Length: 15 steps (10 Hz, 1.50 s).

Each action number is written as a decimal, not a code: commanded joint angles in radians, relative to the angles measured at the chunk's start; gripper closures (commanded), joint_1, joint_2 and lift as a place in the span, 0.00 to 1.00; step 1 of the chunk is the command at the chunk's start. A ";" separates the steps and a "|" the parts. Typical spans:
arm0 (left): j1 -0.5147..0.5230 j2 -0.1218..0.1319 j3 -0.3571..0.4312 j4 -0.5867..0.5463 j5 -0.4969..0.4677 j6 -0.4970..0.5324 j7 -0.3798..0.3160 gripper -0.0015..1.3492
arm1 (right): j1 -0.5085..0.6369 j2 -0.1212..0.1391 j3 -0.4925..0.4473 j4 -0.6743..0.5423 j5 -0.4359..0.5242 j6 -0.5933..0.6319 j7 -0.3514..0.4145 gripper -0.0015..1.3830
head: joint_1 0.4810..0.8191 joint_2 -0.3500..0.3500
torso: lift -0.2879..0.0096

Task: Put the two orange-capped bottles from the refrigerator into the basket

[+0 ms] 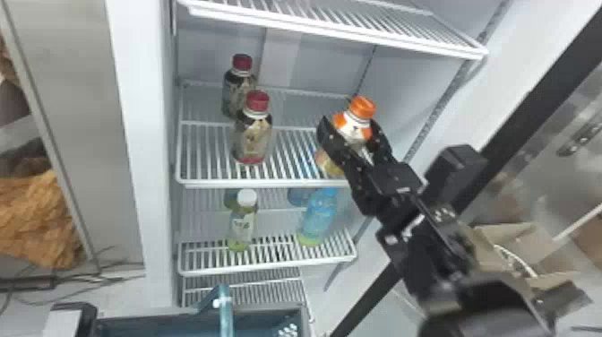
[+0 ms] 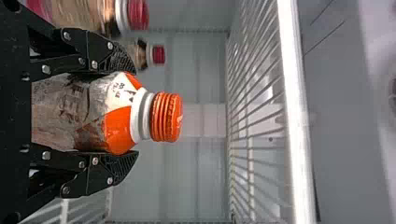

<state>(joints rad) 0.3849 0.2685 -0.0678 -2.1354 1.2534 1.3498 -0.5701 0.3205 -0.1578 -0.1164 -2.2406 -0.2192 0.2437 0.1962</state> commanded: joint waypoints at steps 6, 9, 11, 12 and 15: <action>0.003 -0.003 0.000 0.001 -0.003 -0.002 -0.001 0.89 | 0.357 0.018 -0.013 -0.360 -0.130 0.367 0.192 0.66 | 0.63 0.00 | 0.83; 0.000 -0.005 0.000 0.001 -0.005 0.000 -0.001 0.89 | 0.364 0.009 0.019 -0.360 -0.136 0.522 0.275 0.66 | 0.63 0.00 | 0.83; 0.000 -0.006 0.000 0.001 -0.007 -0.002 0.001 0.89 | 0.369 0.007 0.031 -0.379 -0.158 0.640 0.315 0.66 | 0.63 0.03 | 0.83; 0.000 -0.008 0.000 0.001 -0.007 0.000 -0.001 0.89 | 0.376 0.009 0.025 -0.401 -0.158 0.709 0.336 0.66 | 0.63 0.06 | 0.83; 0.003 -0.011 0.006 0.001 -0.009 -0.002 -0.001 0.89 | 0.418 0.003 -0.021 -0.482 -0.120 0.858 0.367 0.66 | 0.63 0.05 | 0.83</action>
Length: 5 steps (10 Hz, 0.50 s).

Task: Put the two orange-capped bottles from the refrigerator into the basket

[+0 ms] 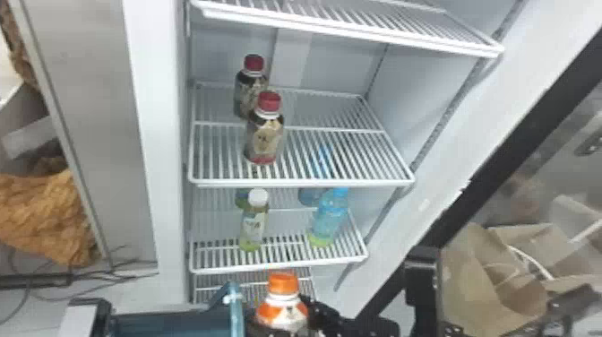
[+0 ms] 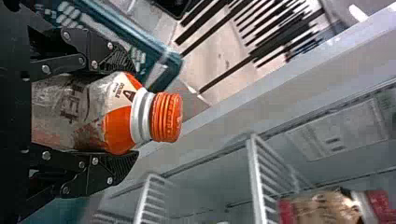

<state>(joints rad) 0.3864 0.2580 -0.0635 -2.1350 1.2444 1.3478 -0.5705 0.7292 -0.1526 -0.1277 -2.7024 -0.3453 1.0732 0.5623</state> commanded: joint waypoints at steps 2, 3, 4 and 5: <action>0.001 0.000 0.000 -0.002 0.000 0.000 0.000 0.89 | 0.014 -0.002 -0.018 -0.048 0.020 0.117 0.002 0.63 | 0.63 0.00 | 0.83; 0.001 0.000 0.000 -0.002 0.000 0.000 0.000 0.89 | 0.007 -0.004 -0.018 -0.050 0.030 0.152 0.010 0.42 | 0.63 0.00 | 0.83; -0.001 0.000 0.000 -0.002 -0.002 0.000 0.000 0.89 | 0.000 -0.007 -0.018 -0.043 0.030 0.164 0.018 0.26 | 0.63 0.00 | 0.83; -0.001 0.000 0.000 -0.002 -0.002 0.000 0.000 0.89 | -0.008 -0.008 -0.020 -0.038 0.030 0.166 0.019 0.14 | 0.63 0.00 | 0.83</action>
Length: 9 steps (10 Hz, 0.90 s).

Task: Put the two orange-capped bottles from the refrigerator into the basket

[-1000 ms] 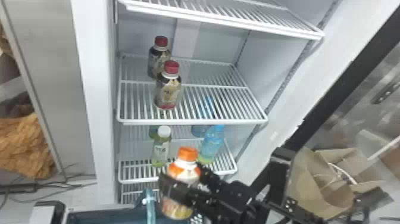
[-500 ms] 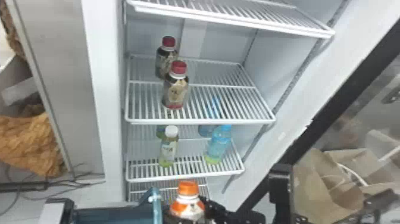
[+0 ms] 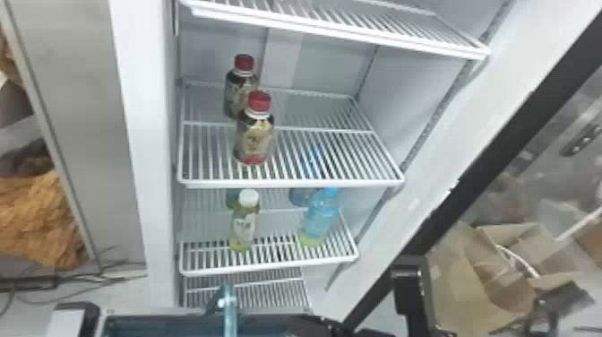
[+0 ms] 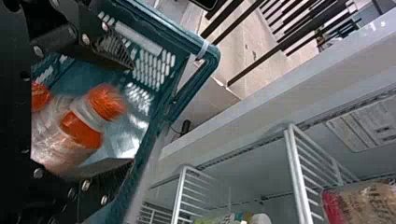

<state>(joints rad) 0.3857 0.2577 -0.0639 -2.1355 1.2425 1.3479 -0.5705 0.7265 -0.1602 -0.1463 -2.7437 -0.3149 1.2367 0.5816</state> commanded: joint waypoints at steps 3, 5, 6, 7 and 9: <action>0.000 0.000 0.002 -0.001 0.002 0.002 0.000 0.89 | -0.007 0.008 -0.013 0.006 0.038 -0.130 0.000 0.07 | 0.63 0.00 | 0.83; 0.000 0.001 0.000 0.001 0.002 0.000 0.000 0.89 | 0.022 0.034 -0.033 0.023 0.076 -0.319 -0.028 0.07 | 0.63 0.00 | 0.83; 0.000 0.000 0.002 -0.001 0.002 0.000 0.000 0.89 | 0.054 0.054 -0.041 0.030 0.098 -0.466 -0.068 0.08 | 0.63 0.00 | 0.83; 0.000 0.001 0.000 0.001 0.002 0.000 0.000 0.89 | 0.074 0.077 -0.055 0.060 0.122 -0.608 -0.091 0.08 | 0.63 0.00 | 0.83; -0.003 0.001 0.000 0.001 0.002 0.000 0.001 0.89 | 0.105 0.105 -0.065 0.163 0.124 -0.928 -0.154 0.08 | 0.63 0.00 | 0.83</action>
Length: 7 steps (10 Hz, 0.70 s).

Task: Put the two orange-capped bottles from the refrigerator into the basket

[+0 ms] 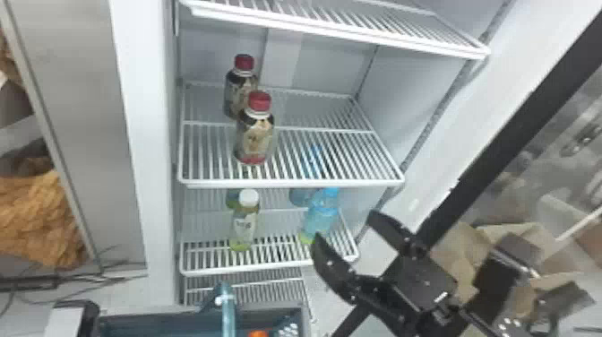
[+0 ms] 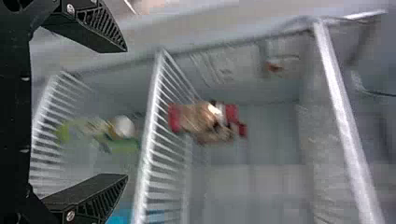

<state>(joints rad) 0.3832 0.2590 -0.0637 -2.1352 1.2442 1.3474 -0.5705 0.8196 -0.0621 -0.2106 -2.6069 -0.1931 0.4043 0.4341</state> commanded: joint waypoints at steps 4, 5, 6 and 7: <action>0.002 -0.001 0.000 0.001 -0.002 -0.007 0.001 0.89 | 0.010 0.038 0.009 0.252 -0.018 -0.534 -0.104 0.08 | 0.63 0.00 | 0.83; 0.004 -0.003 0.004 0.001 -0.002 -0.007 0.001 0.89 | -0.020 0.036 0.017 0.296 -0.022 -0.569 -0.127 0.08 | 0.63 0.00 | 0.83; 0.004 -0.003 0.002 0.001 -0.002 -0.007 0.001 0.89 | -0.056 0.035 0.019 0.340 -0.020 -0.596 -0.127 0.08 | 0.63 0.00 | 0.83; 0.002 -0.003 0.000 0.004 -0.002 -0.010 0.001 0.89 | -0.059 0.035 0.023 0.348 -0.020 -0.603 -0.129 0.08 | 0.63 0.00 | 0.83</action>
<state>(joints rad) 0.3868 0.2559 -0.0624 -2.1330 1.2424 1.3391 -0.5691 0.7656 -0.0273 -0.1904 -2.2684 -0.2134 -0.1914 0.3055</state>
